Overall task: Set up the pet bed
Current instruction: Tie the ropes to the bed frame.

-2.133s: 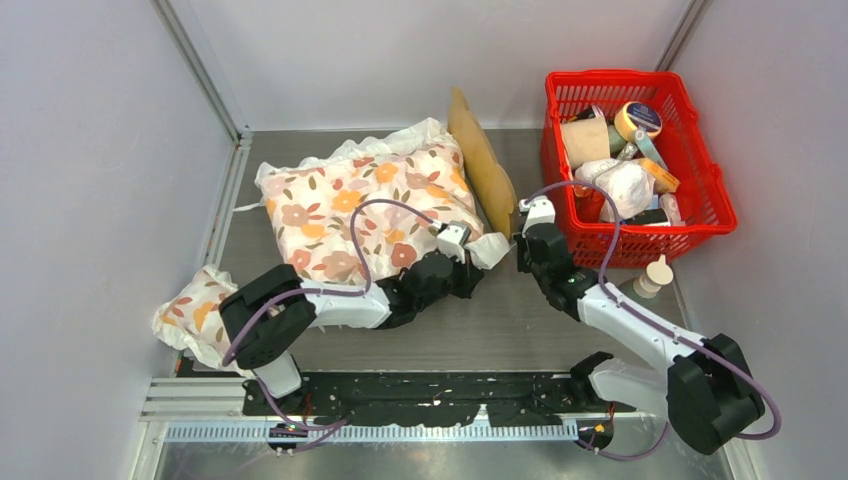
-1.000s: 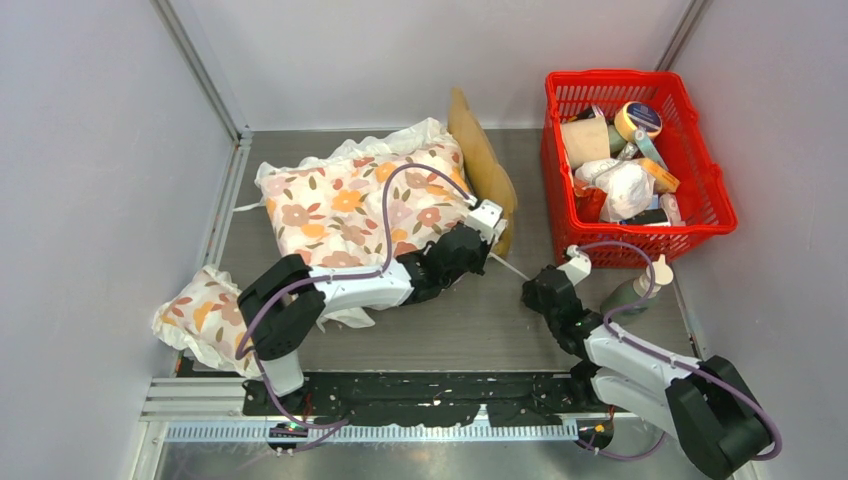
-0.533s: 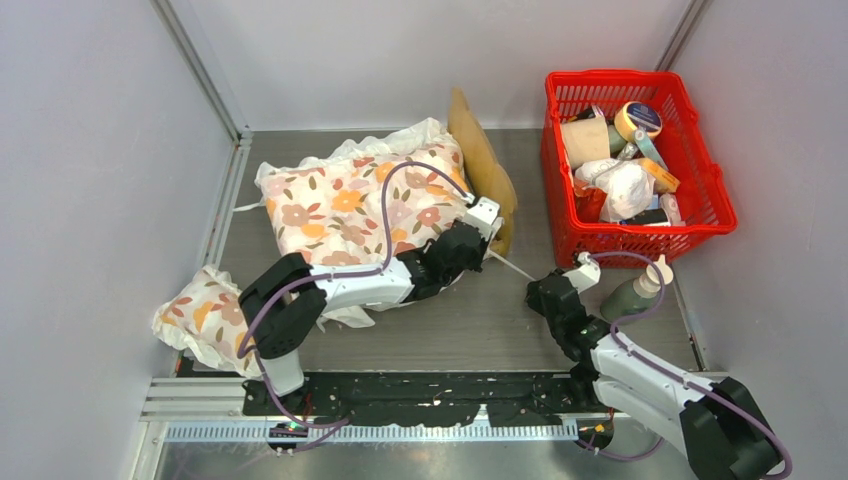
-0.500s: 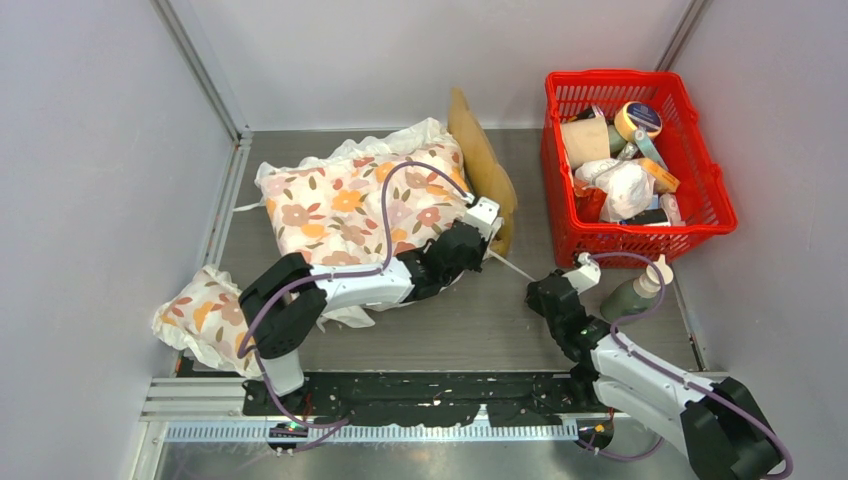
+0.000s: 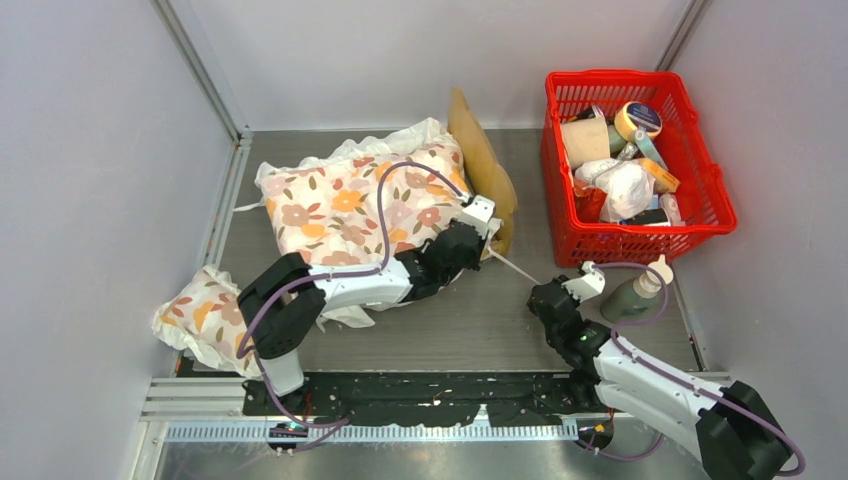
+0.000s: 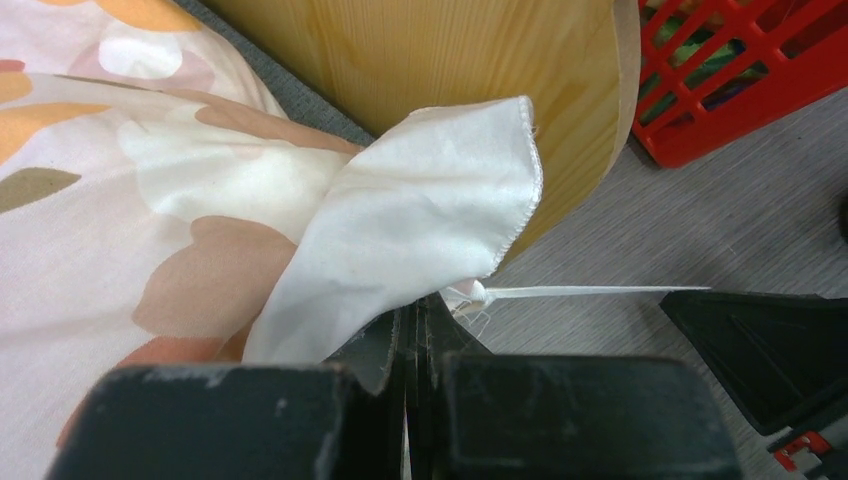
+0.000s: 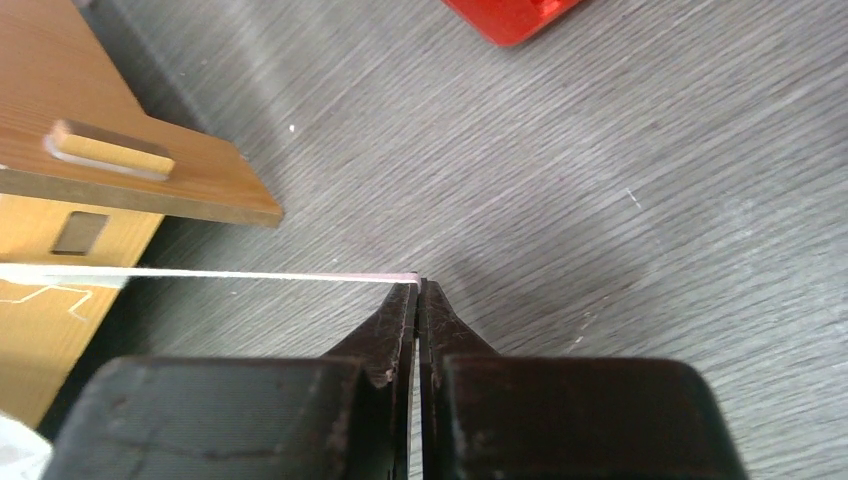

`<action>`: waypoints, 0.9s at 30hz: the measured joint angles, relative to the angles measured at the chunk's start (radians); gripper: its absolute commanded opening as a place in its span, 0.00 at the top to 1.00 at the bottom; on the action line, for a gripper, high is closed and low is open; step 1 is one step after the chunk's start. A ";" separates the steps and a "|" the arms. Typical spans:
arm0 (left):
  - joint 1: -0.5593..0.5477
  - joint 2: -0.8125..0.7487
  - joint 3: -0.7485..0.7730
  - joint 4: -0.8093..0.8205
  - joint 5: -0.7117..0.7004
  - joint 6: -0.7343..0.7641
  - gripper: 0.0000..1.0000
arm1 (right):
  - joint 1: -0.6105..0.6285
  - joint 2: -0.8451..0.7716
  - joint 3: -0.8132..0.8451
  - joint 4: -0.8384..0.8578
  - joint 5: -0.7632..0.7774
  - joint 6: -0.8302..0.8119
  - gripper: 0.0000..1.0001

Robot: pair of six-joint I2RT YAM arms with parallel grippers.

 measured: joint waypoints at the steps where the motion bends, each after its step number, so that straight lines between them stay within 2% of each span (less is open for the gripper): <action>1: 0.000 -0.003 -0.007 0.004 0.003 -0.004 1.00 | 0.003 0.010 0.000 0.000 0.004 0.000 0.92; 6: 0.005 -0.035 -0.059 0.039 0.062 -0.027 1.00 | 0.005 0.037 0.000 0.026 0.012 -0.038 0.78; 7: 0.007 -0.043 -0.066 0.043 0.078 -0.030 0.97 | 0.005 0.034 0.000 0.035 0.014 -0.063 0.71; 9: 0.006 -0.066 -0.083 0.046 0.113 -0.037 0.82 | 0.005 0.021 0.002 0.045 0.013 -0.113 0.59; 14: -0.018 -0.135 -0.121 0.039 0.140 -0.044 0.58 | 0.005 -0.019 0.068 0.041 0.009 -0.227 0.38; 15: -0.023 -0.150 -0.127 0.036 0.143 -0.045 0.50 | 0.005 -0.027 0.093 0.038 0.006 -0.246 0.38; 17: -0.032 -0.179 -0.141 0.034 0.150 -0.044 0.45 | 0.005 -0.035 0.121 0.031 0.003 -0.266 0.37; 23: -0.058 -0.262 -0.195 0.021 0.157 -0.048 0.44 | 0.005 -0.037 0.164 -0.027 -0.014 -0.325 0.39; 27: -0.058 -0.357 -0.234 -0.045 0.152 -0.042 0.46 | 0.005 -0.065 0.238 -0.073 -0.072 -0.455 0.41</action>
